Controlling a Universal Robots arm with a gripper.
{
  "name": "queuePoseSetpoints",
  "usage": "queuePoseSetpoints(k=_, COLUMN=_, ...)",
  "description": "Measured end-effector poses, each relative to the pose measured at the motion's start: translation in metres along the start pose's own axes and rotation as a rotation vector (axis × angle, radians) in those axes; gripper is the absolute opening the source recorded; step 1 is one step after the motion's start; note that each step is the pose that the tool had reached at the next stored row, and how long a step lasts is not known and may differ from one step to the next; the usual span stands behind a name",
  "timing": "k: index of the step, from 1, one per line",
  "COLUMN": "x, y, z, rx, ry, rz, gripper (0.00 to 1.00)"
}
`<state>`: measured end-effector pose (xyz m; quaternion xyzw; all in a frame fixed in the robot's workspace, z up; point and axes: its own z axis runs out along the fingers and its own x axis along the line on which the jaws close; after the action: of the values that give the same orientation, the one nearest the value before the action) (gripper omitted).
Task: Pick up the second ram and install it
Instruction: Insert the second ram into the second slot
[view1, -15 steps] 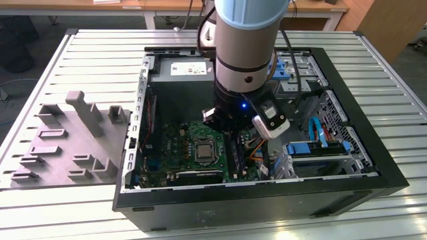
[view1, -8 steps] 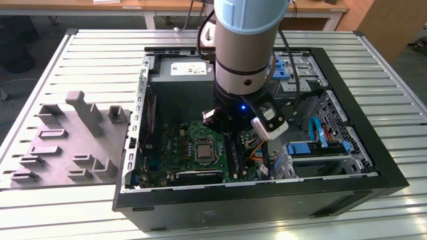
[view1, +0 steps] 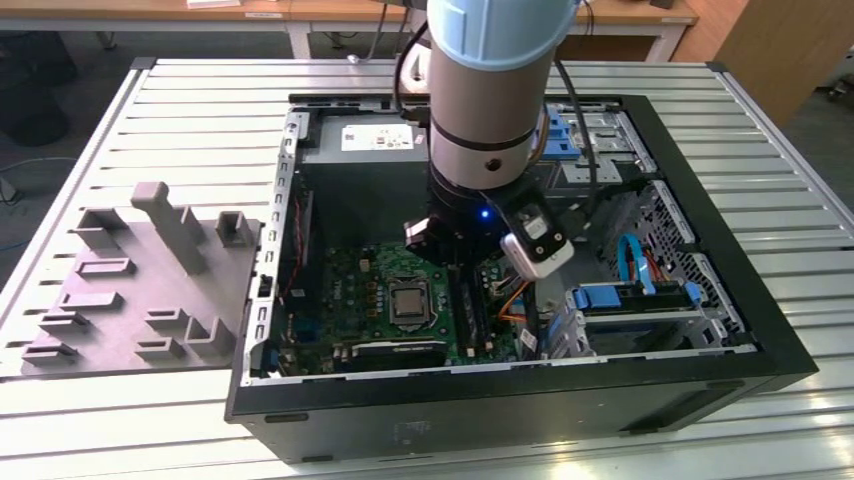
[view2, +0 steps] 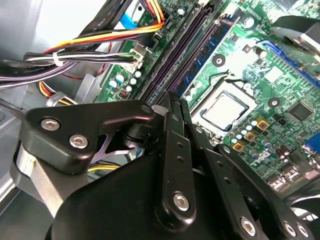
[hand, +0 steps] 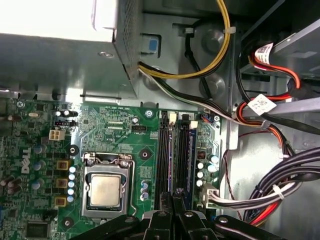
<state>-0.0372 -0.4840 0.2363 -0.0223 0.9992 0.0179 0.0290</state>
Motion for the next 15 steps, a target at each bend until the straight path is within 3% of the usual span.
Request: queuePoseSetpoints(k=15, x=0.0032, y=0.0031, z=0.0092, rx=0.0002, ry=0.0001, rz=0.0, gripper=0.13)
